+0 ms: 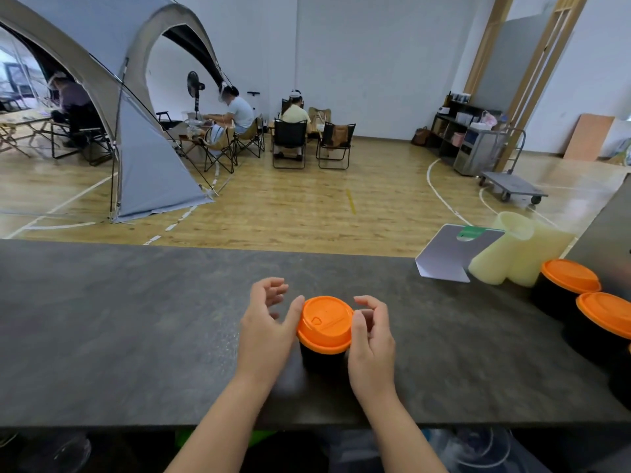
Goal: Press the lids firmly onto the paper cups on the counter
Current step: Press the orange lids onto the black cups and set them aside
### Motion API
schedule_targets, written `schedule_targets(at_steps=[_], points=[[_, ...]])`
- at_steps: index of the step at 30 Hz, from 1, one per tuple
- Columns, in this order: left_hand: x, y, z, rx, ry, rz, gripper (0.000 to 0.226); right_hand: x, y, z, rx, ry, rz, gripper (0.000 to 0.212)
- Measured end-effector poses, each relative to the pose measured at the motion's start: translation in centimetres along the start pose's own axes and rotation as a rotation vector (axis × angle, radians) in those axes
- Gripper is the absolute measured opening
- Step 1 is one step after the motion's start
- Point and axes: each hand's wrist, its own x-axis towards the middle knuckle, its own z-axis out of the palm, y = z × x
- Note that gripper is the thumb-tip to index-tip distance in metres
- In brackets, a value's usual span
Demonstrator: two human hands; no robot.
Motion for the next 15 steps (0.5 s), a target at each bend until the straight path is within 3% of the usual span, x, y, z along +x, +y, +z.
schedule_targets(at_steps=[2,6,9,12,15], points=[[0.5,0.1,-0.4,0.033,0.04,0.017,0.01,-0.3,0.0,0.1,-0.029,-0.018,-0.005,0.027],[-0.8,1.2,-0.4,0.034,0.033,-0.029,0.041,-0.7,-0.2,0.3,-0.047,-0.011,0.003,0.009],[-2.5,2.0,0.0,-0.015,-0.031,-0.082,0.046,-0.6,-0.3,0.2,-0.011,-0.037,0.038,0.005],[-3.9,1.7,1.0,-0.046,-0.086,-0.061,0.057,-0.6,-0.4,0.8,0.072,-0.098,0.07,0.026],[-4.6,0.6,2.1,-0.056,-0.063,0.016,0.046,-0.9,-0.1,1.5,0.131,-0.093,0.061,0.039]])
